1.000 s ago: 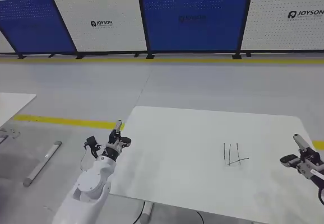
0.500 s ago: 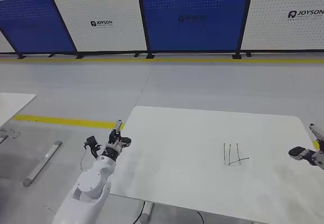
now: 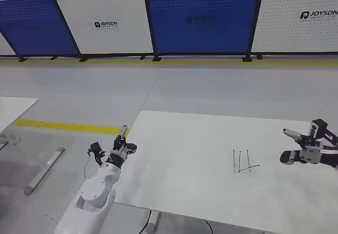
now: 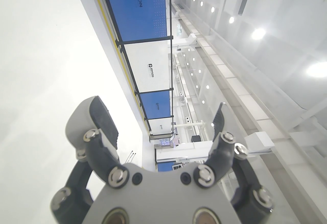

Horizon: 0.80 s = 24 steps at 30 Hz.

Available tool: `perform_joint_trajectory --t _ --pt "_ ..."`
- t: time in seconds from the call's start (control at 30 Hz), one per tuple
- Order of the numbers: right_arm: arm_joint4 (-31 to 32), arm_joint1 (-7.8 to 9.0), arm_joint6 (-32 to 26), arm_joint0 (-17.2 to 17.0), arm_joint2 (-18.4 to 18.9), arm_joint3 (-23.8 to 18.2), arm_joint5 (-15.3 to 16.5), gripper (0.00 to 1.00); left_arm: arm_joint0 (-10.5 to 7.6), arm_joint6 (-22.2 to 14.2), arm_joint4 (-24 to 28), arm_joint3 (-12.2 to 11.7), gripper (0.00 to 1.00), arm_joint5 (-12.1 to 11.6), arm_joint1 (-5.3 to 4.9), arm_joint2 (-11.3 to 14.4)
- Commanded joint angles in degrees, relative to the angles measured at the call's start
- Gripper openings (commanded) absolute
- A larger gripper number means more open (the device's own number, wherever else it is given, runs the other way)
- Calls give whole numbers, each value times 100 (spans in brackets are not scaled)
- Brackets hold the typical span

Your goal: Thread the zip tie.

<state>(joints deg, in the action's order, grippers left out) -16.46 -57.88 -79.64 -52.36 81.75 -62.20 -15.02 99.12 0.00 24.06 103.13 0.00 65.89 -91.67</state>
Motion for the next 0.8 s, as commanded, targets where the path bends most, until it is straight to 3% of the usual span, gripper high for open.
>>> perform_joint_trajectory --t 0.0,0.13,0.57,0.63,0.77 --pt "-223 -42 0 62 -238 400 190 100 0 0 0 0 100 0 0 0" --pt "-639 -82 0 25 -530 867 714 100 0 0 0 0 100 0 0 0" --pt "-678 -82 0 19 -540 889 745 100 0 0 0 0 100 0 0 0" --pt "-268 -73 423 -138 -605 588 1337 100 0 0 0 0 100 0 0 0" --pt "-26 -11 260 -404 -565 287 2115 100 0 0 0 0 100 0 0 0"
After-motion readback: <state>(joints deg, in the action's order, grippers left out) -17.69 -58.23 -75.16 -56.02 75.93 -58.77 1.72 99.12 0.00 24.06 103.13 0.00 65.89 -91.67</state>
